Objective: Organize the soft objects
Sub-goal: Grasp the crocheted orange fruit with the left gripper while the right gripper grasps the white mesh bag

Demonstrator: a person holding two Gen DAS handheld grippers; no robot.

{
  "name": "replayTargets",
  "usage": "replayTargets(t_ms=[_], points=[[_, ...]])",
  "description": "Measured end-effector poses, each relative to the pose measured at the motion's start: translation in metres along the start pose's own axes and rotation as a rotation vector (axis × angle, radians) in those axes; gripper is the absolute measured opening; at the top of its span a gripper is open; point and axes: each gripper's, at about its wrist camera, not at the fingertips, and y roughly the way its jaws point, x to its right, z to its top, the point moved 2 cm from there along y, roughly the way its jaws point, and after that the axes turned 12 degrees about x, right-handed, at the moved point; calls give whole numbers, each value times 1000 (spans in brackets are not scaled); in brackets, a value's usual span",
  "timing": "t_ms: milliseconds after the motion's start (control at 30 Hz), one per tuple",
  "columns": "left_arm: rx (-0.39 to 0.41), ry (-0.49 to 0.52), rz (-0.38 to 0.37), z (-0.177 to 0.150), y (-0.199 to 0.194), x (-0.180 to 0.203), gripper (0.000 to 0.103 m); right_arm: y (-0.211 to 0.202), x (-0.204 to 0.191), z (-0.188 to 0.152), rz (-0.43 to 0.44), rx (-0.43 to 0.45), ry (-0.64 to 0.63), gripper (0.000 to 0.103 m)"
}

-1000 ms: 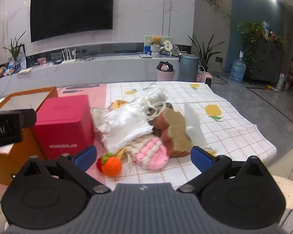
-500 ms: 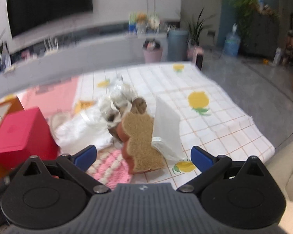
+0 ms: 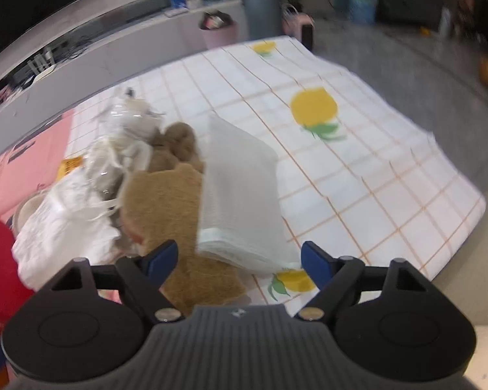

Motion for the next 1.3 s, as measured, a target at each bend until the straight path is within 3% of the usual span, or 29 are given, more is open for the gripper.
replayTargets(t_ms=[100, 267, 300, 367, 433, 467, 567, 700, 867, 1000, 1100, 1133, 1167, 1200, 1233, 1300], points=[[-13, -19, -29, -6, 6, 0, 100, 8, -1, 3, 27, 17, 19, 79], [-35, -80, -27, -10, 13, -8, 100, 13, 0, 5, 74, 52, 67, 61], [-36, -93, -31, -10, 14, -9, 100, 14, 3, 5, 92, 49, 88, 48], [-28, -113, -47, -13, 14, -11, 97, 15, 12, 4, 141, 11, 165, 40], [-30, -118, -45, -16, 16, -11, 87, 14, 20, 3, 177, -26, 230, 8], [-33, -116, -38, -16, 19, -12, 86, 11, 23, 2, 173, -28, 240, 5], [-16, -106, -38, -18, 18, -11, 80, -2, 28, 1, 123, -8, 200, 1], [3, -116, -48, -20, 16, -9, 62, -28, 42, -5, 123, 5, 222, 0], [29, -174, -121, -23, 13, -14, 61, -56, 58, -22, 139, -26, 238, 1], [37, -191, -127, -24, 9, -20, 60, -56, 58, -30, 158, -65, 233, 1], [44, -188, -113, -26, 4, -21, 60, -51, 56, -30, 143, -75, 210, 9], [44, -189, -110, -26, 3, -22, 60, -49, 55, -30, 138, -81, 200, 19], [43, -193, -109, -27, 3, -23, 60, -48, 54, -30, 122, -84, 183, 33], [41, -201, -108, -26, 3, -24, 60, -47, 53, -30, 89, -72, 163, 65], [39, -211, -108, -26, 4, -26, 60, -47, 54, -28, 48, -55, 145, 89], [34, -230, -110, -26, 3, -29, 60, -47, 55, -25, -23, -18, 104, 94]])
